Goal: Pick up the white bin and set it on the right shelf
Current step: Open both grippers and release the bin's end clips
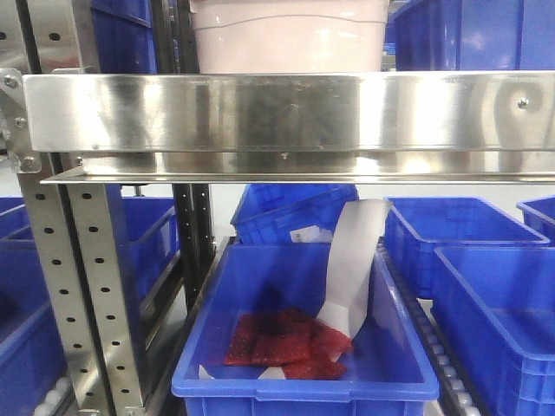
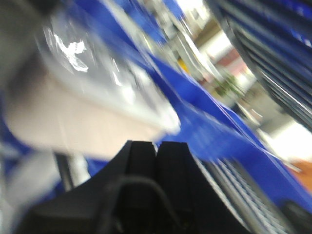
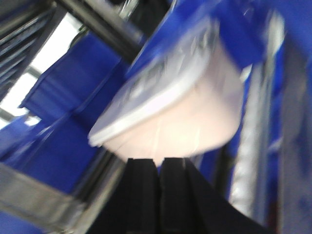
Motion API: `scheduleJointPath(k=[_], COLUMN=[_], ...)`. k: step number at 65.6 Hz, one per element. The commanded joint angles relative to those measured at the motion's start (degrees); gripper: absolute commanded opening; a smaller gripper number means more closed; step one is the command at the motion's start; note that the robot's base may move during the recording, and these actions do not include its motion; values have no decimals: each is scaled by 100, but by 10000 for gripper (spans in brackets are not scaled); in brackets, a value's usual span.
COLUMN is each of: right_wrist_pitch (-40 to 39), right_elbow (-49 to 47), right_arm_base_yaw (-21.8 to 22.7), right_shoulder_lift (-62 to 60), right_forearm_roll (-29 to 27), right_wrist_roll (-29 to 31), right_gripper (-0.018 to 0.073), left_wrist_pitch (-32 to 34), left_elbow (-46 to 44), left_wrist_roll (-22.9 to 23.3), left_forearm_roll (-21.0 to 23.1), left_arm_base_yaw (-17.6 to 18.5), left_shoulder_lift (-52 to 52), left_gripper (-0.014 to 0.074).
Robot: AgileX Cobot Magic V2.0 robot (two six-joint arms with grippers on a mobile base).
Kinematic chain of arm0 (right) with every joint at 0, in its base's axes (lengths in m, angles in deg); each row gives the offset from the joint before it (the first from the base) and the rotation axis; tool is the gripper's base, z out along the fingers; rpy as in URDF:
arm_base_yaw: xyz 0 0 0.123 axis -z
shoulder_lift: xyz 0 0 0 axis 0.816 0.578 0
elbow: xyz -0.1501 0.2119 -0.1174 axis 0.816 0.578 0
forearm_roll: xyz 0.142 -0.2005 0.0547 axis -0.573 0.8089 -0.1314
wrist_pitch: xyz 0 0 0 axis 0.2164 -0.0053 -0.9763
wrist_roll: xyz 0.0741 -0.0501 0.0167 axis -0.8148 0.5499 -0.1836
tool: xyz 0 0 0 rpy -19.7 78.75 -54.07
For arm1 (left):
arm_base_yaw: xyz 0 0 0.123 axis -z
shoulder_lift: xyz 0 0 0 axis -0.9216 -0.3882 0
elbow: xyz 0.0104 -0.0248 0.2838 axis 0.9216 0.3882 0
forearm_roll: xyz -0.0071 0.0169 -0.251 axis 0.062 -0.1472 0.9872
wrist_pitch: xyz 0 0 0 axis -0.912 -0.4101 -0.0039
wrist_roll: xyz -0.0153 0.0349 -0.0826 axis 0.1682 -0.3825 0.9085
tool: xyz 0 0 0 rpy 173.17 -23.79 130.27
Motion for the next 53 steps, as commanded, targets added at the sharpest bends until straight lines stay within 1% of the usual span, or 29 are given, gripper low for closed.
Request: scheduleJointPath(k=[1,4,8,11,15,18,22,29,37,39,43,53], right_wrist_pitch=[-441,-735,-1172,-1557,-1998,-2366,-2738,-3011,-3370,-3489,-3576,-3341], right_elbow=[-185,-139,-4,133,342,539,830,1450,2369,2613,3063,3985], right_arm_base_yaw=[-112,-200,-320,-427,-546,-648,-734,-761,-761,-761,-761,-761], right_shoulder_lift=[-743,-1033,-1401,-1683,-1966,-2202,-2466,-2892,-3420,-3557,-3844,-4758], right_forearm_roll=[375,864,1428,1840,2195,2392,2526,2636,2678,2678,2678,2610], right_wrist_roll=[-14,-14,-14,-14,-14,-14,-14,28,224,238,238,238], right_gripper=[67,67,67,67,67,67,67,67,67,67,67,67], left_wrist_pitch=[544,818,1265,1794,2291,2616,2879,2955,3335,3421,3569,3896], left_elbow=[-206,-136,31,237,509,790,1185,1917,2928,3119,3611,4530], left_wrist_roll=[-11,18,18,18,18,18,18,-51,-380,-477,-507,-537], left_forearm_roll=[-393,-719,-885,-923,-1042,-1237,-1433,-1532,-1925,-1937,-1937,-1937], left_arm_base_yaw=[272,431,616,784,916,1006,1062,1062,1062,1050,1041,1041], left_shoulder_lift=[624,799,1058,1262,1518,1696,1943,2400,3075,3250,3625,4559], left_gripper=[-117,-117,-117,-117,-117,-117,-117,-117,-117,-117,-117,-117])
